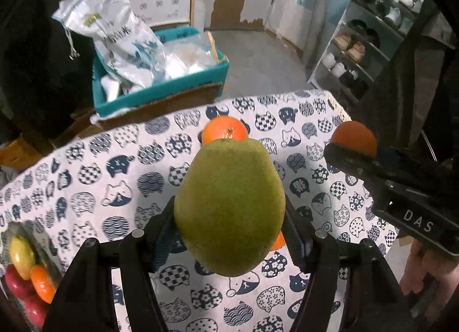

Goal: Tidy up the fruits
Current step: 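Lift the pear with the left tool while the right tool lifts the orange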

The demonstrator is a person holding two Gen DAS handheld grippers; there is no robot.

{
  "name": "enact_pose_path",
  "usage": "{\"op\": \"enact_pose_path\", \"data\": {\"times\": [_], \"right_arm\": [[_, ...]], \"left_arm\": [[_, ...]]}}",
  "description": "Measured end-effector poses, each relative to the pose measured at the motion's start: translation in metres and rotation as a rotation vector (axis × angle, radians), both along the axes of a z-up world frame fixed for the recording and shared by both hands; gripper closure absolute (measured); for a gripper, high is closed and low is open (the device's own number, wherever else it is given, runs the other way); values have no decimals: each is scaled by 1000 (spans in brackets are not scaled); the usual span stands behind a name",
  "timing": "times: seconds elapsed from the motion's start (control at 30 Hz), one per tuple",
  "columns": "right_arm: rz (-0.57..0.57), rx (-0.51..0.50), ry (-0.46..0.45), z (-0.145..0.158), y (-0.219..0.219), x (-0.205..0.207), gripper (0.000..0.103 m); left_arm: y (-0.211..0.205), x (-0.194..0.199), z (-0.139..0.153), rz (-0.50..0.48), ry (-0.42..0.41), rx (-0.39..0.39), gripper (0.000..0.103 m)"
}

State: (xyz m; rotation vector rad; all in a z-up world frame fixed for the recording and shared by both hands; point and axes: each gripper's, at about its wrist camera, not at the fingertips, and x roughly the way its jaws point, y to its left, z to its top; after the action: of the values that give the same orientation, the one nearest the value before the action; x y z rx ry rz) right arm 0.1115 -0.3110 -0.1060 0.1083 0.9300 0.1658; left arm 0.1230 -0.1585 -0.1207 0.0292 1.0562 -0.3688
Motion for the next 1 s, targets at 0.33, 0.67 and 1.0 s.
{"op": "enact_pose_path", "data": {"times": [0.33, 0.67, 1.0], "right_arm": [[63, 14, -74, 37, 25, -15, 55], [134, 19, -133, 68, 53, -29, 55], [208, 28, -175, 92, 84, -42, 55]], "left_arm": [[23, -20, 43, 24, -69, -1, 35], [54, -45, 73, 65, -128, -18, 35], [93, -68, 88, 112, -157, -36, 35]]}}
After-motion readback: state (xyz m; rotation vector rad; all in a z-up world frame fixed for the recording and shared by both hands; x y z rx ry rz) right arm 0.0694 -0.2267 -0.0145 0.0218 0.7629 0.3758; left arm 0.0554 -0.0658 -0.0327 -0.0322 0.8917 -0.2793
